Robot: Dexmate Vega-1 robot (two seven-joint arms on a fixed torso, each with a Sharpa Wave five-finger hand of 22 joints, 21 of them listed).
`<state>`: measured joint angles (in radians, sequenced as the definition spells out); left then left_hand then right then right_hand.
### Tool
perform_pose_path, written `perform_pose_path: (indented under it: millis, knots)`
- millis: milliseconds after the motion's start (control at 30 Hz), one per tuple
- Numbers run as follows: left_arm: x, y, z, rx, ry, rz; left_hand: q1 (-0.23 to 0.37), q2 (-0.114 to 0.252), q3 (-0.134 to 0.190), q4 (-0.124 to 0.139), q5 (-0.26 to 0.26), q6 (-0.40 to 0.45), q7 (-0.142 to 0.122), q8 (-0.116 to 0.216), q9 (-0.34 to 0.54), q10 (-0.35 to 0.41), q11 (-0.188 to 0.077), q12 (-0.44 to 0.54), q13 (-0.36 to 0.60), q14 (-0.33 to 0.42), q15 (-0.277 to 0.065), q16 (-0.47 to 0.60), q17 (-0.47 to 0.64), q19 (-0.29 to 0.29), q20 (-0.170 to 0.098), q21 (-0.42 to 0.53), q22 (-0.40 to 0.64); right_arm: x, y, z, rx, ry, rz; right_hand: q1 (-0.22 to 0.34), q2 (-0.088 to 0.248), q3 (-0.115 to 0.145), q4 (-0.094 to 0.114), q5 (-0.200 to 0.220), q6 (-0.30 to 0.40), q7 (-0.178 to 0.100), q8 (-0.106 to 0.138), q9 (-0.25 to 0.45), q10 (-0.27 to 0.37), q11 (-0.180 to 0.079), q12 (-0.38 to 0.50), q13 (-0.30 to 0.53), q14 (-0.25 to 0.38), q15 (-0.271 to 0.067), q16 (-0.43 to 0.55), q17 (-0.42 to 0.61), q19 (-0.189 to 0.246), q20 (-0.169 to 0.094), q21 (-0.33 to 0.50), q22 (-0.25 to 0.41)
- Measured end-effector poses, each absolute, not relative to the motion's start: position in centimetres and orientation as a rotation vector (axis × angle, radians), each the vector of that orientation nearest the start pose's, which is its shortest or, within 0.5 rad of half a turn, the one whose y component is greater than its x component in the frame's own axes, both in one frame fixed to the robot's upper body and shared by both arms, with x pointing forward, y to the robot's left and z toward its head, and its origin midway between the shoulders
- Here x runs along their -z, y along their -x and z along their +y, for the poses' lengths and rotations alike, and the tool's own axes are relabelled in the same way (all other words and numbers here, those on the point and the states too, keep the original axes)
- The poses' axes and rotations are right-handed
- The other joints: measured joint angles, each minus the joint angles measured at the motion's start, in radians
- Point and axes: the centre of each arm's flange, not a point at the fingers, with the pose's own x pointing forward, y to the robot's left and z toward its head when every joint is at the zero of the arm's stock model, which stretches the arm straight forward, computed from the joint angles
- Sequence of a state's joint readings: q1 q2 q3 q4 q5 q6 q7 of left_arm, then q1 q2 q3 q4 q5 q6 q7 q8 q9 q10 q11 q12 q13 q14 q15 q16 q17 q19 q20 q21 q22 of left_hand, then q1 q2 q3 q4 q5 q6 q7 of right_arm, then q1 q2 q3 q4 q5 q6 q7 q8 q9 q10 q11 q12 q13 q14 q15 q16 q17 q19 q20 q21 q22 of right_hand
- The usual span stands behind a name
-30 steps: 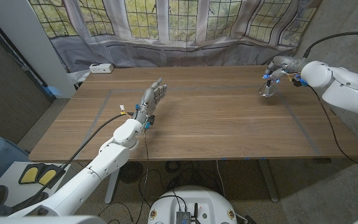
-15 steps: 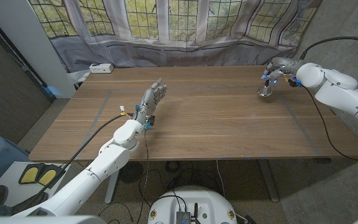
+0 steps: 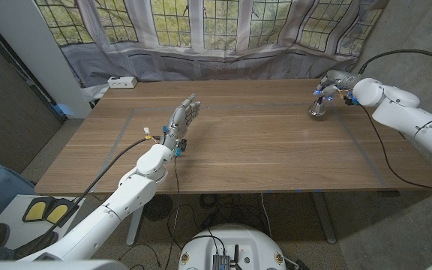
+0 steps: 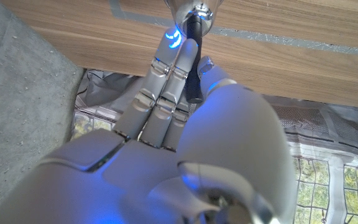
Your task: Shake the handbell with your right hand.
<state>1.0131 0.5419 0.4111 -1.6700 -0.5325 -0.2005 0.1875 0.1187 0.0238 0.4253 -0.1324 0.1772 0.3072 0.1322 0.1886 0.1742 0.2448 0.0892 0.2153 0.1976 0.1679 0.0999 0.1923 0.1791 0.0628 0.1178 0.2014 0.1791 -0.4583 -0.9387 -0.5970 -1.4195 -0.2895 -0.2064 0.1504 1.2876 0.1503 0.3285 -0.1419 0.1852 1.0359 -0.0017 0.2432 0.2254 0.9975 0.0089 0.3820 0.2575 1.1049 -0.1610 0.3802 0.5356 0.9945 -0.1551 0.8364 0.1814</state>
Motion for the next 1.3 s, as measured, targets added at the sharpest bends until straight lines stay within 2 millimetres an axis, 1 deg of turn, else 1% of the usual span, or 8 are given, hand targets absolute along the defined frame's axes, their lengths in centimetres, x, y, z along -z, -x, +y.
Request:
perform_pose_path:
  millis: [600, 833, 1033, 1133, 1233, 1300]
  knots:
    - [3.5, -58.7, 21.9, 0.208, -0.008, -0.627, 0.000, 0.000, 0.000, 0.000, 0.000, 0.000, 0.000, 0.000, 0.000, 0.000, 0.000, 0.000, 0.000, 0.000, 0.000, 0.000, 0.000, 0.000, 0.000, 0.000, 0.000, -13.3, -66.1, -40.9, 0.201, 1.324, -0.291, 0.000, 0.000, 0.000, 0.000, -0.003, 0.000, 0.000, 0.000, 0.000, 0.000, 0.000, -0.004, 0.001, 0.000, 0.000, 0.000, 0.000, -0.005, 0.005, 0.008, 0.000]
    - [3.5, -58.6, 22.0, 0.202, -0.007, -0.628, 0.000, 0.000, 0.000, 0.000, 0.000, -0.001, -0.001, -0.001, 0.000, 0.000, 0.000, 0.000, 0.000, 0.000, 0.000, 0.000, 0.000, 0.000, 0.000, 0.000, 0.000, -13.3, -66.6, -41.0, 0.202, 1.326, -0.281, 0.000, 0.000, 0.004, -0.004, 0.000, 0.000, 0.000, 0.000, 0.000, 0.000, 0.000, -0.005, 0.001, 0.000, 0.000, 0.000, 0.000, -0.007, 0.003, 0.015, 0.000]
    - [3.6, -58.5, 22.1, 0.195, -0.004, -0.628, 0.000, 0.000, 0.000, 0.000, 0.000, -0.044, -0.011, -0.012, 0.000, 0.000, 0.000, -0.001, 0.000, 0.000, 0.000, 0.000, 0.000, 0.000, 0.000, 0.000, 0.000, -13.1, -67.2, -41.0, 0.203, 1.326, -0.274, 0.000, 0.000, 0.004, -0.004, 0.000, 0.000, 0.000, 0.000, 0.000, 0.000, 0.000, -0.008, 0.001, 0.000, 0.000, 0.000, 0.000, -0.007, 0.003, 0.015, 0.000]
    - [3.6, -58.5, 22.1, 0.194, -0.003, -0.629, 0.000, 0.000, 0.000, 0.000, 0.000, -0.085, -0.017, -0.022, 0.000, -0.009, 0.009, -0.005, 0.000, 0.000, 0.000, -0.004, 0.000, 0.000, 0.000, 0.000, 0.000, -13.1, -67.4, -41.0, 0.205, 1.326, -0.273, 0.000, 0.000, 0.004, -0.004, 0.000, 0.000, 0.000, 0.000, 0.000, 0.000, 0.000, -0.008, 0.001, 0.000, 0.000, 0.000, 0.000, -0.007, 0.003, 0.015, 0.000]
    - [3.5, -58.5, 22.1, 0.192, 0.000, -0.632, 0.000, 0.000, 0.000, 0.000, 0.000, -0.113, -0.020, -0.022, 0.000, -0.014, 0.014, -0.008, 0.000, -0.004, 0.004, -0.004, 0.000, 0.000, 0.000, 0.000, 0.000, -13.0, -67.7, -41.1, 0.206, 1.328, -0.268, 0.000, 0.000, 0.004, -0.004, 0.000, 0.000, 0.000, 0.000, 0.000, 0.000, 0.000, -0.008, 0.000, 0.000, 0.000, 0.000, 0.000, -0.007, 0.003, 0.022, 0.000]
    - [3.5, -58.5, 22.1, 0.192, 0.001, -0.633, 0.000, 0.000, 0.003, -0.003, 0.000, -0.113, -0.020, -0.022, 0.000, -0.014, 0.014, -0.008, 0.000, -0.004, 0.004, -0.004, 0.000, 0.000, 0.000, 0.000, 0.000, -13.0, -67.8, -41.1, 0.209, 1.330, -0.267, 0.000, 0.000, 0.004, -0.004, 0.000, 0.000, 0.000, 0.000, 0.000, 0.000, 0.000, -0.006, 0.000, 0.000, 0.000, 0.000, 0.005, -0.007, 0.004, 0.022, 0.000]
